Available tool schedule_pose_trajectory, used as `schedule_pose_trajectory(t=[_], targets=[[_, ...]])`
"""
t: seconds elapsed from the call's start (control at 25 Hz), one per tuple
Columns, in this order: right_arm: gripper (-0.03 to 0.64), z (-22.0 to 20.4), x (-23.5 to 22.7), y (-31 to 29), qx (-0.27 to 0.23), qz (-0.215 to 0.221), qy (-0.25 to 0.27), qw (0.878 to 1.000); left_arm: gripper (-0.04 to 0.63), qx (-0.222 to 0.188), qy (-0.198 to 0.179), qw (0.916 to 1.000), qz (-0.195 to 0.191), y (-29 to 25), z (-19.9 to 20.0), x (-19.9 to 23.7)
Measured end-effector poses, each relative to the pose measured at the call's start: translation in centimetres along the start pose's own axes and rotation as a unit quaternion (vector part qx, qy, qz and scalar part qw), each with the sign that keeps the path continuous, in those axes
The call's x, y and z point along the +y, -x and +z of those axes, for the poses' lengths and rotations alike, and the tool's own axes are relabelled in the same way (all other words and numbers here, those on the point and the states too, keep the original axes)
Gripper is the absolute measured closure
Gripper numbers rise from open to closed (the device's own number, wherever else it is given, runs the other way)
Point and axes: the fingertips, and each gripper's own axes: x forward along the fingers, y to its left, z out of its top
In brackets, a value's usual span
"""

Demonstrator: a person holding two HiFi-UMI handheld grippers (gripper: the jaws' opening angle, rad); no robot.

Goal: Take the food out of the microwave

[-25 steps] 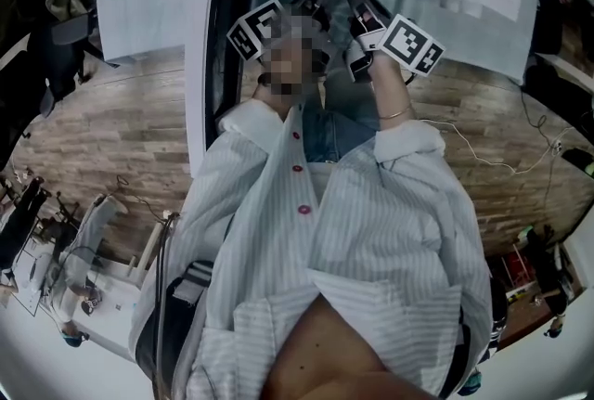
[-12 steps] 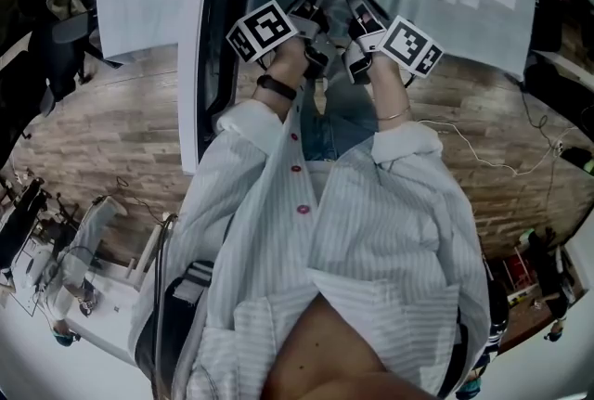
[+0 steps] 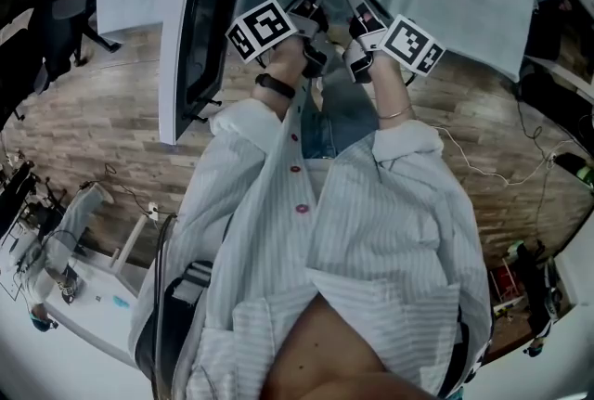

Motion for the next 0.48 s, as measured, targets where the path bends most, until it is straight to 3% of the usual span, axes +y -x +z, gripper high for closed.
schedule_pose_trajectory(t=[0.48], targets=[[0.535,-1.0,1.1,2.6,0.018,0.029,0.014,0.999,0.557,-0.03,-0.006,0.9995,-0.006,2.4,-2.1,-1.3]])
